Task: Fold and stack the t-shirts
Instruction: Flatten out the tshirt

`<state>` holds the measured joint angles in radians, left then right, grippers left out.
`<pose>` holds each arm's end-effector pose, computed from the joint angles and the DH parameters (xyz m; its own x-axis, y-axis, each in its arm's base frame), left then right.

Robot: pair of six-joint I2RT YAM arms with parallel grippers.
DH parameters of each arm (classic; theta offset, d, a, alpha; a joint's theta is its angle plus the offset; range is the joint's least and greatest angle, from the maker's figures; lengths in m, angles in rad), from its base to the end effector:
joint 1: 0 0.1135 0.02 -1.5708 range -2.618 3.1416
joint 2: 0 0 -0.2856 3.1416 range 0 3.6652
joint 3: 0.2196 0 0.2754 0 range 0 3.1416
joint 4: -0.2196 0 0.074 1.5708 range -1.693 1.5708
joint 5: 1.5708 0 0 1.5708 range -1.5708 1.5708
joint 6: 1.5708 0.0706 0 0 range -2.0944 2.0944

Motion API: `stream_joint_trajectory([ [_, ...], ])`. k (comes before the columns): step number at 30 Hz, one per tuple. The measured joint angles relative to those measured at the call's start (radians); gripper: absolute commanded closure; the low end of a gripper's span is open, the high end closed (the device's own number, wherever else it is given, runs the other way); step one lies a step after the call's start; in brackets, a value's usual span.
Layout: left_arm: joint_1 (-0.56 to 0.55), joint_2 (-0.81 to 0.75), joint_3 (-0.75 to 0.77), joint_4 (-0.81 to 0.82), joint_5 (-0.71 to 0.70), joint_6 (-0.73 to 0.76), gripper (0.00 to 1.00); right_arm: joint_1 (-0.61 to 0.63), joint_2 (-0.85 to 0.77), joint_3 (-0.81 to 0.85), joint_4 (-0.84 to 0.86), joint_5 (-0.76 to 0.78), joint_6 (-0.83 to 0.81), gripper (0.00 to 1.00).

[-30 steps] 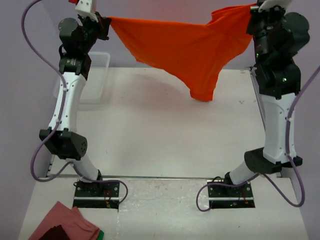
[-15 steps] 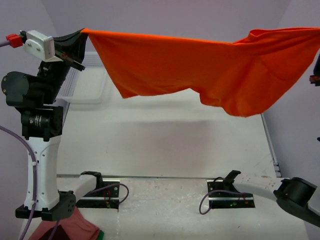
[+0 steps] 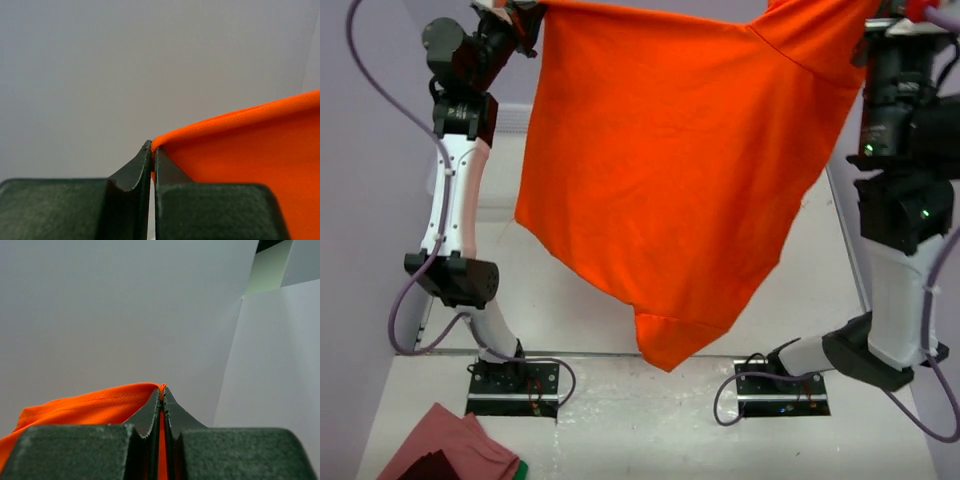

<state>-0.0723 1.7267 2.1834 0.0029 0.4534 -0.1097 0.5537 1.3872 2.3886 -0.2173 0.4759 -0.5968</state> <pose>0.3990 -0.0599 0.6290 0.3898 -0.1269 -0.9121 0.5022 0.8595 0.0950 0.1523 0.0561 0.7496 0.6045 -0.2136 -0.7675 0.1792 0.9751 -0.1303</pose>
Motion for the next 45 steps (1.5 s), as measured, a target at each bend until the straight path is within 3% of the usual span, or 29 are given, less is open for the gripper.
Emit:
stream_joint_trajectory([
  [5,0.022,0.24,0.087,-0.011,0.016,-0.004,1.0,-0.224,0.203,0.05,-0.022,-0.126,0.124,1.0],
  [10,0.047,0.394,0.198,-0.005,0.022,-0.013,1.0,-0.339,0.399,0.098,-0.053,-0.21,0.203,1.0],
  [14,0.059,0.417,0.246,-0.001,0.034,-0.027,1.0,-0.389,0.457,0.103,-0.089,-0.26,0.246,1.0],
  [19,0.062,0.389,0.261,0.061,0.071,-0.051,1.0,-0.408,0.417,0.106,-0.112,-0.292,0.286,1.0],
  [24,0.063,0.244,0.053,0.089,0.09,-0.056,1.0,-0.396,0.263,-0.002,-0.111,-0.314,0.333,1.0],
  [27,0.064,0.135,-0.149,0.114,0.092,-0.063,1.0,-0.388,0.156,-0.129,-0.111,-0.315,0.392,1.0],
  [31,0.063,0.011,-0.484,0.131,0.062,-0.086,1.0,-0.336,-0.011,-0.508,-0.072,-0.3,0.485,1.0],
  [35,0.061,-0.016,-0.753,0.05,-0.036,-0.129,1.0,-0.245,-0.094,-0.88,-0.098,-0.274,0.623,1.0],
  [39,0.044,-0.041,-1.035,-0.114,-0.161,-0.196,1.0,-0.133,-0.139,-1.231,-0.231,-0.217,0.822,1.0],
  [45,-0.023,-0.3,-1.35,-0.29,-0.244,-0.299,1.0,-0.025,-0.259,-1.38,-0.472,-0.119,1.121,1.0],
])
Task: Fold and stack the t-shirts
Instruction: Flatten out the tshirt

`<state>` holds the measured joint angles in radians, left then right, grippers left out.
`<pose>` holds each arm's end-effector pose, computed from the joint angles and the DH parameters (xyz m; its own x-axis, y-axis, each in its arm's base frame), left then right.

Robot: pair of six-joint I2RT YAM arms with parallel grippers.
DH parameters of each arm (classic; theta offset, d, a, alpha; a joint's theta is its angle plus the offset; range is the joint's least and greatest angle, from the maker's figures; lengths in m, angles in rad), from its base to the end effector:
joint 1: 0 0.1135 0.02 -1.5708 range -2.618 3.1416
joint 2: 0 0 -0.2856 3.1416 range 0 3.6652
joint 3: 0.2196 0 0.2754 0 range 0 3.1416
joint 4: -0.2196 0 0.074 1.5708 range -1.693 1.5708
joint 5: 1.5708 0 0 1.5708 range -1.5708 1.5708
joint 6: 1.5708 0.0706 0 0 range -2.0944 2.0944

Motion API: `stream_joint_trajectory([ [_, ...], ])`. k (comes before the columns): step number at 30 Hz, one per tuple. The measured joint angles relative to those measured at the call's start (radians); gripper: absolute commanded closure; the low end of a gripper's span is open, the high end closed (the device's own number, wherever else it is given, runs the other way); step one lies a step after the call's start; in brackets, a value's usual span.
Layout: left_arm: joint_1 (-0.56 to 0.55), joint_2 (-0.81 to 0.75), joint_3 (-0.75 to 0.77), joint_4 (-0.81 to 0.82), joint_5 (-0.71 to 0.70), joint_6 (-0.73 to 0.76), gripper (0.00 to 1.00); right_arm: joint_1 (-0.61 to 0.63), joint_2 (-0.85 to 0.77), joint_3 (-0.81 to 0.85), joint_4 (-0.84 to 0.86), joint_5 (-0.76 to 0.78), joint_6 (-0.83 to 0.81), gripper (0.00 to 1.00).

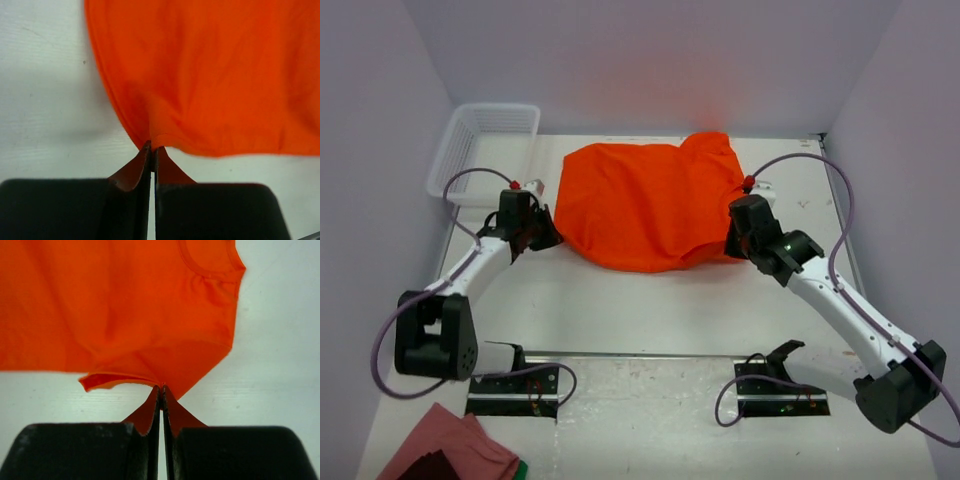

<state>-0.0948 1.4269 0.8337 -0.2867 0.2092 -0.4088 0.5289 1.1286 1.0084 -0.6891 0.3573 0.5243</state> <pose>0.3238 -0.0455 0.1854 -0.7932 -0.3152 -0.5211 -0.0991 0.9111 -0.4002 0.2443 0.1142 0.2975 -0.6733 0.1497 -0.7240 0.0840 0.9884 0.1263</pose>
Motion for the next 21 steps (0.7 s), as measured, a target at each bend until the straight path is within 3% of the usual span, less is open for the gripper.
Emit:
stream_joint_trajectory([
  [5,0.003,-0.209,-0.09,0.005,-0.001,-0.072,1.0,0.055,-0.097,-0.032,-0.097,0.026,0.144,1.0],
  [13,0.003,-0.222,-0.151,-0.043,-0.034,-0.116,1.0,0.125,-0.124,-0.18,-0.214,0.021,0.282,1.0],
  [21,0.003,-0.259,-0.177,-0.099,-0.166,-0.162,1.0,0.137,-0.105,-0.151,-0.304,0.132,0.369,1.0],
])
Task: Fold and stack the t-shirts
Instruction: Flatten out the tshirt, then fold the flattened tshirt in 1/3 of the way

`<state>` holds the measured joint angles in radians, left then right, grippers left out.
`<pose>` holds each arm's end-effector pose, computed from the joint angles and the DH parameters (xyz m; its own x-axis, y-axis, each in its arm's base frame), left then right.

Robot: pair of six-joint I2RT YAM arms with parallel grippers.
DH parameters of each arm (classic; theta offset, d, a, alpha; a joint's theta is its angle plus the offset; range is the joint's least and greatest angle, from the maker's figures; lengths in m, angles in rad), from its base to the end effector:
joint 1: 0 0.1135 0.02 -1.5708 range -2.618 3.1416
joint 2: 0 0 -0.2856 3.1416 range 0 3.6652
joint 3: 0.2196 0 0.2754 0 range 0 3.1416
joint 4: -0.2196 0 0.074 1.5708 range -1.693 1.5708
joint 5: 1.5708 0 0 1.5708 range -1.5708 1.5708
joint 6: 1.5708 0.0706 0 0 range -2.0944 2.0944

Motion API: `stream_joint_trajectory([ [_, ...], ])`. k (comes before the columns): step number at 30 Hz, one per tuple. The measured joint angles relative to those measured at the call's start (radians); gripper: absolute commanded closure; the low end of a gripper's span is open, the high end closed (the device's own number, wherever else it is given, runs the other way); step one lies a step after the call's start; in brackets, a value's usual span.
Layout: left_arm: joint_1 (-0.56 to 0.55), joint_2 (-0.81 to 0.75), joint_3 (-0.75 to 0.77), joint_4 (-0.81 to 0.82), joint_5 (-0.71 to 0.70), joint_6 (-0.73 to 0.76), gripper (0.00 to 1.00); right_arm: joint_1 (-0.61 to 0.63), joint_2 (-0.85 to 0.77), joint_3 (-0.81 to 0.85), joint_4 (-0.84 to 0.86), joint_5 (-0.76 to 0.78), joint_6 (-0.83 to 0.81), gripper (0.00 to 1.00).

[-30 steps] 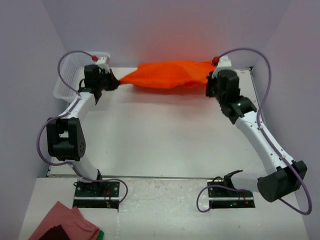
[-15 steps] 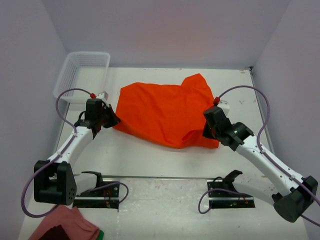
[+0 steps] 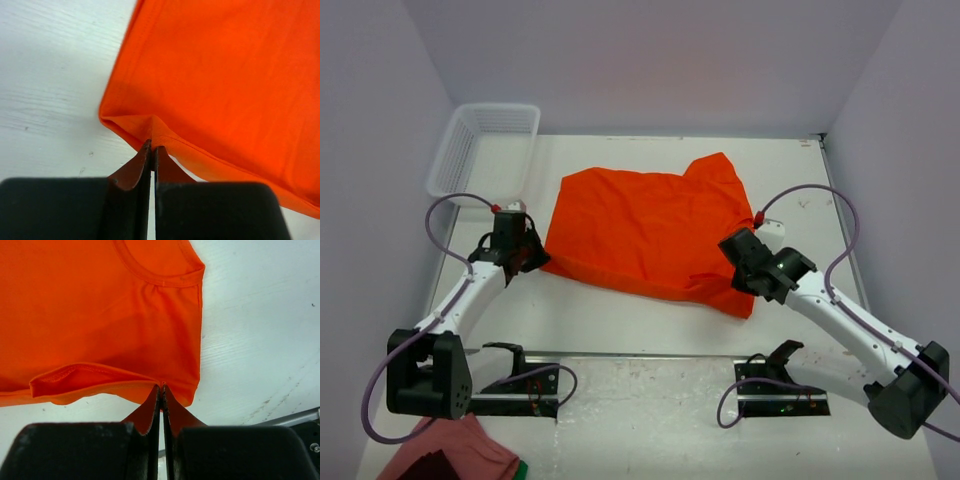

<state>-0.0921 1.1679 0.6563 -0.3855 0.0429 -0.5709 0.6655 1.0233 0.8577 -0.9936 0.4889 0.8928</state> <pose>0.2605 -0.0271 0.1840 -0.7189 -0.4758 -0.5068 -0.3208 0.8739 -0.3653 0.1785 0.0979 0.2473 -0.7616 0.2763 -0.5862 0.3123 0.9491 0.0416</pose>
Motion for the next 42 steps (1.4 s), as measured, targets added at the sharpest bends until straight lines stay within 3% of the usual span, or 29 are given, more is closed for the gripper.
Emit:
stream_joint_trajectory([
  [6,0.0,-0.037,0.004,-0.016,-0.085,-0.021,1.0,-0.013,0.116,0.127,-0.014,0.072,-0.013,1.0],
  [15,0.002,0.032,0.046,-0.026,-0.12,-0.021,1.0,-0.108,0.271,0.254,0.037,0.095,-0.115,1.0],
  [22,0.005,0.125,0.081,-0.023,-0.118,-0.02,1.0,-0.179,0.347,0.287,0.095,0.089,-0.187,1.0],
  [33,0.006,0.208,0.14,0.006,-0.106,-0.02,1.0,-0.192,0.509,0.35,0.166,0.061,-0.267,1.0],
  [42,0.006,0.262,0.15,0.025,-0.106,-0.021,1.0,-0.207,0.546,0.374,0.196,0.047,-0.31,1.0],
])
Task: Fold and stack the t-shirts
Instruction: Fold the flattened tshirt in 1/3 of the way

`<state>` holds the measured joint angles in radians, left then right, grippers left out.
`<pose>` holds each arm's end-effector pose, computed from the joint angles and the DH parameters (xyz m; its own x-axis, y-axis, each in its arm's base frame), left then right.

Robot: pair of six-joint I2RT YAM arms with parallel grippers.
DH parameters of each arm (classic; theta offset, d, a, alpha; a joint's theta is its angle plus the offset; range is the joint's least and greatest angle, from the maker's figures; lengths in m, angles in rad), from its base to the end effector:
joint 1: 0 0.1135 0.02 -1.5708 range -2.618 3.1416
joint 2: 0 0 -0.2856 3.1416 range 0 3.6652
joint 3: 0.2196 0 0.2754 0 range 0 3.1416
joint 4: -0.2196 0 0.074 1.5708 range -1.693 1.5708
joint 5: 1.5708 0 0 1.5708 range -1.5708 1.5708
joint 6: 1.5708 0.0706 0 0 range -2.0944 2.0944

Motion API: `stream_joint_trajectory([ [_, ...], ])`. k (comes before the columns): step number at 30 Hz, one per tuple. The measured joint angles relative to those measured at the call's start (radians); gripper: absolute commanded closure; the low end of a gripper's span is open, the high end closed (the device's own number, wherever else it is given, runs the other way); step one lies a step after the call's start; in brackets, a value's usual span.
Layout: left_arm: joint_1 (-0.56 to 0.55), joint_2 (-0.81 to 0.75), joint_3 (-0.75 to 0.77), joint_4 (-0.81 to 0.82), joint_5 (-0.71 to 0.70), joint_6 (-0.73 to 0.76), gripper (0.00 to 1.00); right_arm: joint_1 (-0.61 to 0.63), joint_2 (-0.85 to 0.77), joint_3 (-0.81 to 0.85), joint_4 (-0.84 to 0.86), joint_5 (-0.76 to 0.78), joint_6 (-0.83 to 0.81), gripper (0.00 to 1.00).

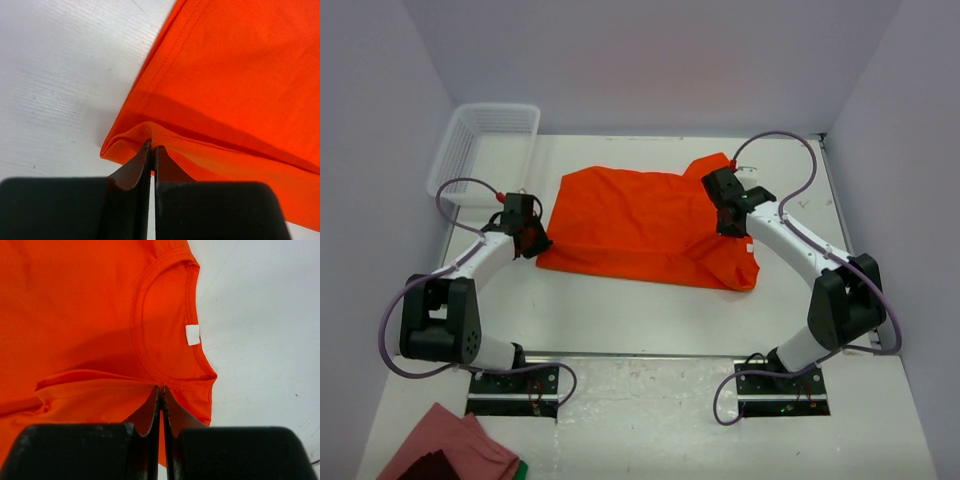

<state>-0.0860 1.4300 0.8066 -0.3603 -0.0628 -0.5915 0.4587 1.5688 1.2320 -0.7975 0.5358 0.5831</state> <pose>0.3124 -0.0225 0.1678 -0.7170 -0.4967 -0.4890 -0.4201 0.8678 -0.2655 0.3297 0.1226 0.2448 -0.7814 0.1422 -0.6077 0.2911 0.9443 -0.1534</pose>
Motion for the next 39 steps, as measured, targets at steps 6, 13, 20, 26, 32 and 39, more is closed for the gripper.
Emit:
stream_joint_trajectory([
  [6,0.0,0.016,0.005,0.006,0.001,0.0,1.0,-0.016,0.0,0.019,0.007,-0.003,-0.016,1.0],
  [13,0.0,0.053,0.035,0.012,0.003,-0.009,1.0,-0.028,0.044,0.052,0.023,-0.006,-0.036,1.0],
  [20,0.0,0.091,0.053,0.031,0.004,-0.034,0.99,-0.035,0.125,0.079,0.041,-0.016,-0.063,1.0],
  [26,0.0,0.109,0.055,0.047,-0.009,-0.061,0.72,-0.054,0.181,0.128,0.058,-0.029,-0.081,1.0],
  [32,-0.016,0.002,0.01,0.055,-0.135,-0.095,0.24,-0.062,0.194,0.132,0.072,-0.031,-0.102,1.0],
  [39,-0.107,-0.178,-0.04,0.069,-0.27,-0.105,0.3,-0.063,0.217,0.157,0.088,-0.031,-0.125,1.0],
])
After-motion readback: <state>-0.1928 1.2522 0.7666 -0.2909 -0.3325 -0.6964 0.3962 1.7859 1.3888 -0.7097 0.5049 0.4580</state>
